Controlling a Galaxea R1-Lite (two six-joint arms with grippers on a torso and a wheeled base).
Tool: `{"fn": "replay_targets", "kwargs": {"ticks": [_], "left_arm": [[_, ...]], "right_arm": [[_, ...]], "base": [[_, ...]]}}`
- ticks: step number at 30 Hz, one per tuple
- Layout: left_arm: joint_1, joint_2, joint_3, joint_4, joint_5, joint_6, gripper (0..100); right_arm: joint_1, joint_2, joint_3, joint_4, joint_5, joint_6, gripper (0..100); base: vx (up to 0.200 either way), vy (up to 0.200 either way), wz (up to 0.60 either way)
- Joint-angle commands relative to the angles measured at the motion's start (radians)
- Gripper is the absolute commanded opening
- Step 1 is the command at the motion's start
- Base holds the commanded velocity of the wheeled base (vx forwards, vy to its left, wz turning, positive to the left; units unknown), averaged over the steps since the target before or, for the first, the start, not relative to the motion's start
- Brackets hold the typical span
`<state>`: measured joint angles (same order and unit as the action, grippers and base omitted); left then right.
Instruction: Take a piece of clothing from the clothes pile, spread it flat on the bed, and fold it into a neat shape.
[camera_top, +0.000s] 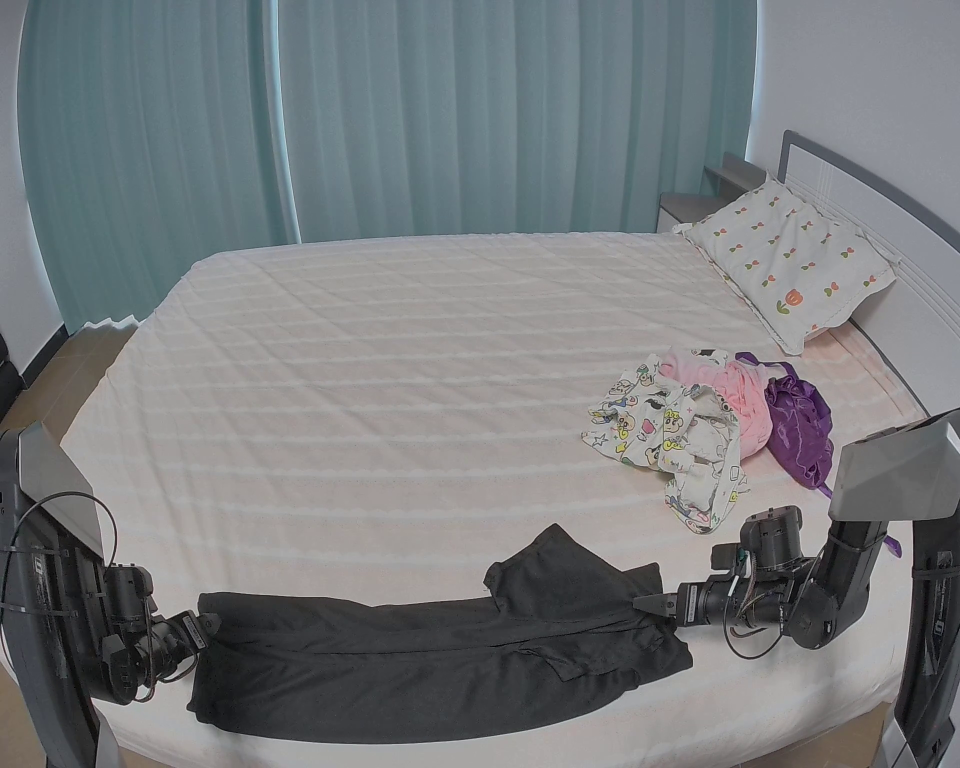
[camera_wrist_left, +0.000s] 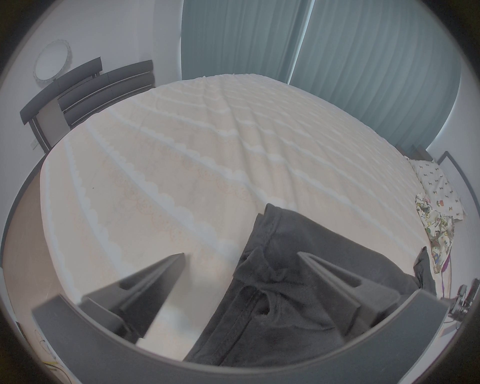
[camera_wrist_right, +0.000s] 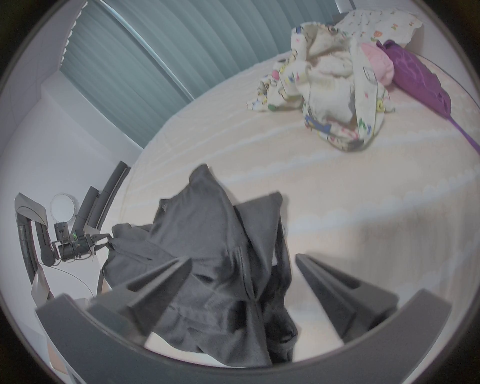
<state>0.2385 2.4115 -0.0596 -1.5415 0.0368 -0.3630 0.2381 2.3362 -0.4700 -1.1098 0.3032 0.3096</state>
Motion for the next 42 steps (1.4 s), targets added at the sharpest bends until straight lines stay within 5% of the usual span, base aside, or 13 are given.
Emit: {"fn": "replay_targets", "kwargs": {"ticks": [1,10,18,39,40,42], "left_arm": [[0.022,0.015,0.055,-0.029,-0.006,0.001,100],[0.096,-0.141,0.029,-0.029,-0.173,-0.151,100],[-0.002,-0.144,-0.014,-0.029,-0.195,-0.376,100],[-0.002,-0.101,-0.017,-0.029,-0.195,-0.386,100],[-0.002,-0.101,-0.017,-0.029,-0.195,-0.386,100],[-0.002,-0.101,-0.016,-0.029,-0.195,-0.386,100]], "right_arm": [[-0.025,-0.057,-0.006,-0.027,0.005,0.003,100],[0.035,-0.058,-0.125,-0.008,0.002,0.097,100],[0.095,0.069,-0.309,0.136,0.004,0.109,100],[0.095,0.081,-0.467,0.423,0.027,0.098,100],[0.095,0.08,-0.478,0.45,0.027,0.097,0],[0.095,0.078,-0.481,0.456,0.027,0.094,0]], "base": [[0.0,0.0,0.0],[0.0,0.0,0.0],[0.0,0.0,0.0],[0.0,0.0,0.0],[0.0,0.0,0.0],[0.0,0.0,0.0]]}}
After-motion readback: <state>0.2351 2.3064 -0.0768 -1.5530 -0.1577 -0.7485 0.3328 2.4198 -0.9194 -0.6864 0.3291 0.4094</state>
